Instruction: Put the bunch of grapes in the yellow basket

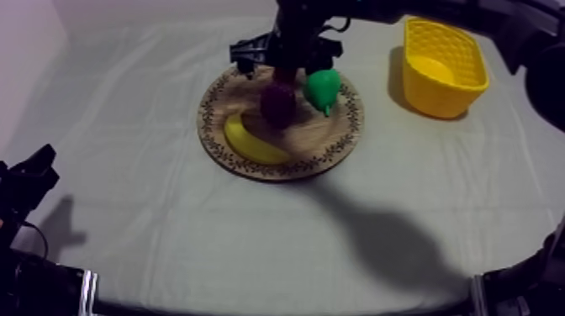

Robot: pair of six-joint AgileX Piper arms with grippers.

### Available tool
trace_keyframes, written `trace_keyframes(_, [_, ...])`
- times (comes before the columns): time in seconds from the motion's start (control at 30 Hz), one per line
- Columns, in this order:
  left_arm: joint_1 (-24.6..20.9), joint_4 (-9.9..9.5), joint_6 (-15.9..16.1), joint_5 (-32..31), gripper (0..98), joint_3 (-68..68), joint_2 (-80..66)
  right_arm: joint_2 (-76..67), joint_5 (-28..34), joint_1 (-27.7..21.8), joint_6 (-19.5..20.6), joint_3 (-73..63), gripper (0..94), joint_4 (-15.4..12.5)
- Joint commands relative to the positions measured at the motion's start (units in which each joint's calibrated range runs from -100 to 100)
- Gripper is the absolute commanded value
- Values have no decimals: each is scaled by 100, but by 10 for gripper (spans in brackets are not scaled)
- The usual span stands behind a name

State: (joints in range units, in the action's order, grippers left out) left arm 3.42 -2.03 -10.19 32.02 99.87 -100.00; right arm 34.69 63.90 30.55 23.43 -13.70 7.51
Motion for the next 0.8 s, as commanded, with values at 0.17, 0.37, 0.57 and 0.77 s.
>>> trace_keyframes(0.17, [1, 1, 1, 0, 1, 2, 0, 722, -82, 48, 63, -316, 835, 62])
trace_keyframes(0.37, [1, 1, 1, 0, 1, 2, 0, 1203, -87, 29, 101, -654, 832, 93])
trace_keyframes(0.57, [1, 1, 1, 0, 1, 2, 0, 1467, -80, -57, 85, -891, 825, 89])
trace_keyframes(0.77, [1, 1, 1, 0, 1, 2, 0, 1580, -107, -107, 60, -991, 800, 85])
